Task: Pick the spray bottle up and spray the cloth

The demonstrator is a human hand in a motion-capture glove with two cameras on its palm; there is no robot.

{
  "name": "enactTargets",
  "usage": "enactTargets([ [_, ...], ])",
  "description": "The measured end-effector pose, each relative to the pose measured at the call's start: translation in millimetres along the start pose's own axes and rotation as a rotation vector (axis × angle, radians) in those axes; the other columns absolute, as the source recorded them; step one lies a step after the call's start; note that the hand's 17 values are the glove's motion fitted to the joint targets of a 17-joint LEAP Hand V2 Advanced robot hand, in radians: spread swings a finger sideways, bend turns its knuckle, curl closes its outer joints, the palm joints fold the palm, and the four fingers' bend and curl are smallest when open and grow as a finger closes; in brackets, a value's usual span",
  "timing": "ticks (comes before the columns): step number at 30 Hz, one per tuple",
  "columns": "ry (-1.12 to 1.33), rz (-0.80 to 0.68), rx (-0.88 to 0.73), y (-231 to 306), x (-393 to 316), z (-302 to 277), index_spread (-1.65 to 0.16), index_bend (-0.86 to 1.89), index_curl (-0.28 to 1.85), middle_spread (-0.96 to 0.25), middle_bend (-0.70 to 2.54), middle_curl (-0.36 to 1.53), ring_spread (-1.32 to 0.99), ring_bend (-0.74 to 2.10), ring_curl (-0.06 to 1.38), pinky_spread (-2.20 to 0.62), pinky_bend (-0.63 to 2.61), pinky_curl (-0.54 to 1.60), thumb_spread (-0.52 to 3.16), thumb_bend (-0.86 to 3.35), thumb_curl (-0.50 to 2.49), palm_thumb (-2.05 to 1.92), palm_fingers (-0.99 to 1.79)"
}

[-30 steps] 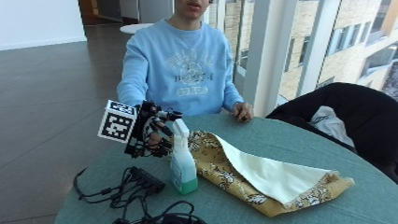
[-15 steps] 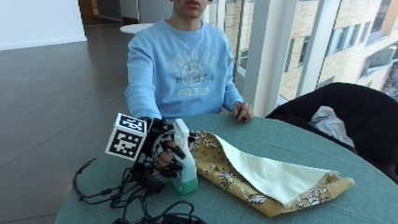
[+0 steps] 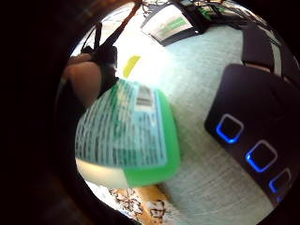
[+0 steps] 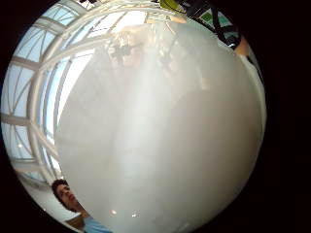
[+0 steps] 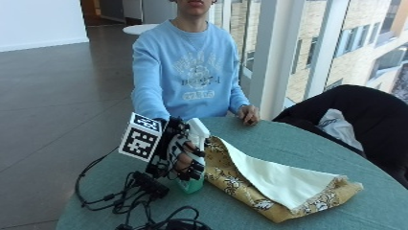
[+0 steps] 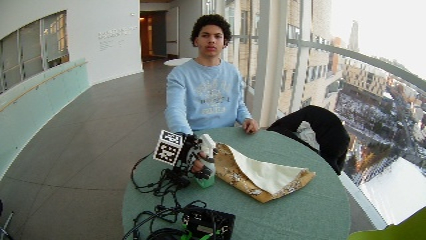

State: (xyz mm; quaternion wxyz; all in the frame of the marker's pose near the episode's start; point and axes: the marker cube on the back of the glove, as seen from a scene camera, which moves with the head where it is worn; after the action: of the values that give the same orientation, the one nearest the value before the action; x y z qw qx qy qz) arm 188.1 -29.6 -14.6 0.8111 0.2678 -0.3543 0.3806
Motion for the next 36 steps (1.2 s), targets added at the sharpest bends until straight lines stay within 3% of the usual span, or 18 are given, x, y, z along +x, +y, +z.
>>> enactTargets([
  [10, 0.038, -0.081, -0.124, 7, -43, -19, -0.23, 0.27, 0.43, -0.08, 0.26, 0.41, -0.07, 0.37, 0.37, 0.11, 0.16, 0.31, 0.95, -0.02, 0.49, 0.96, 1.13],
  [23, 0.311, 0.014, -0.38, -3, -86, -26, -0.22, 0.24, 0.47, -0.09, 0.31, 0.45, -0.07, 0.42, 0.4, 0.06, 0.19, 0.32, 0.8, -0.03, 0.56, 0.95, 1.22],
  [36, 0.407, 0.071, -0.453, -15, -86, 1, -0.21, 0.22, 0.51, -0.09, 0.32, 0.46, -0.06, 0.44, 0.4, 0.04, 0.21, 0.34, 0.72, -0.03, 0.61, 0.95, 1.23],
])
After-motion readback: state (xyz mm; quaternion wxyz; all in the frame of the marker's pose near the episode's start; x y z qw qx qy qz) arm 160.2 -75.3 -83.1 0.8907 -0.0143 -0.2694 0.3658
